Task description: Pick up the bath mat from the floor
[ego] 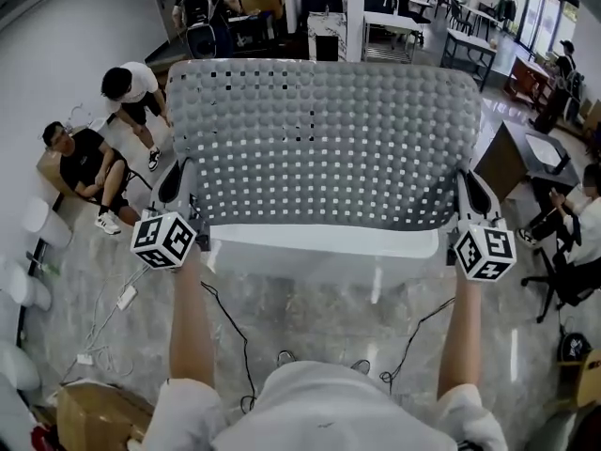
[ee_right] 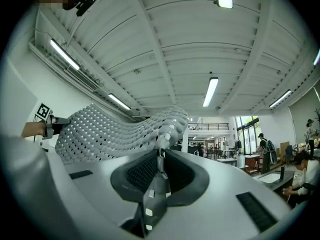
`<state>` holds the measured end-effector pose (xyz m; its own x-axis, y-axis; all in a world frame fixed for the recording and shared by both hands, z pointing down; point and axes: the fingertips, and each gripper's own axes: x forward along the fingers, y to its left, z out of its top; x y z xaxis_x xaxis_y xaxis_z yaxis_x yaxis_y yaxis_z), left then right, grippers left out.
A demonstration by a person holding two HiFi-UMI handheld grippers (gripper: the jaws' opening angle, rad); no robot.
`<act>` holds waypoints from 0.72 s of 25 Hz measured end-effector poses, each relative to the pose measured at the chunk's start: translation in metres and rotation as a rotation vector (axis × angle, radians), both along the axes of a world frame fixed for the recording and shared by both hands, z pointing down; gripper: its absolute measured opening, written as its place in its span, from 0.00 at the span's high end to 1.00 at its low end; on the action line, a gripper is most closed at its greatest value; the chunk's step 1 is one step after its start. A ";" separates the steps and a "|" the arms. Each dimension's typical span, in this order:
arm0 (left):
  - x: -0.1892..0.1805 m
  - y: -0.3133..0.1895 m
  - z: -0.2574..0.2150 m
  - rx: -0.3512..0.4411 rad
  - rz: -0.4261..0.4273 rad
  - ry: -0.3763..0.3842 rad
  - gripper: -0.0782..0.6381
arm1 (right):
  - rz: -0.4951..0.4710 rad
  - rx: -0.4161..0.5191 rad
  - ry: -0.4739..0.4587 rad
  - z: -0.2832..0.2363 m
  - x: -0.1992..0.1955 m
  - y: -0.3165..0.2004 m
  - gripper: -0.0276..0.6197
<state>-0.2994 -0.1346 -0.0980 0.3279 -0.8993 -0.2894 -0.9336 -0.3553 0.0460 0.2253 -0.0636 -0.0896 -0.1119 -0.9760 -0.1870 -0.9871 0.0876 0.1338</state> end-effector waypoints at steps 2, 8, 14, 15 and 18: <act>-0.001 0.003 -0.009 0.020 -0.001 0.006 0.81 | 0.004 0.020 0.012 -0.008 0.000 0.006 0.88; 0.002 0.009 -0.019 0.057 -0.005 0.012 0.81 | 0.025 0.058 0.060 -0.016 0.003 0.017 0.88; 0.006 0.016 -0.023 0.067 0.002 -0.005 0.81 | 0.040 0.073 0.079 -0.022 0.002 0.026 0.88; 0.007 0.017 -0.024 0.069 0.003 -0.007 0.81 | 0.042 0.073 0.079 -0.022 0.003 0.027 0.88; 0.010 0.018 -0.024 0.073 0.004 -0.010 0.81 | 0.047 0.076 0.077 -0.023 0.006 0.028 0.88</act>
<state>-0.2895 -0.1163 -0.1223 0.3349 -0.8747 -0.3504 -0.9324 -0.3612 0.0106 0.2309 -0.0355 -0.1125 -0.0837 -0.9637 -0.2537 -0.9765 0.0286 0.2136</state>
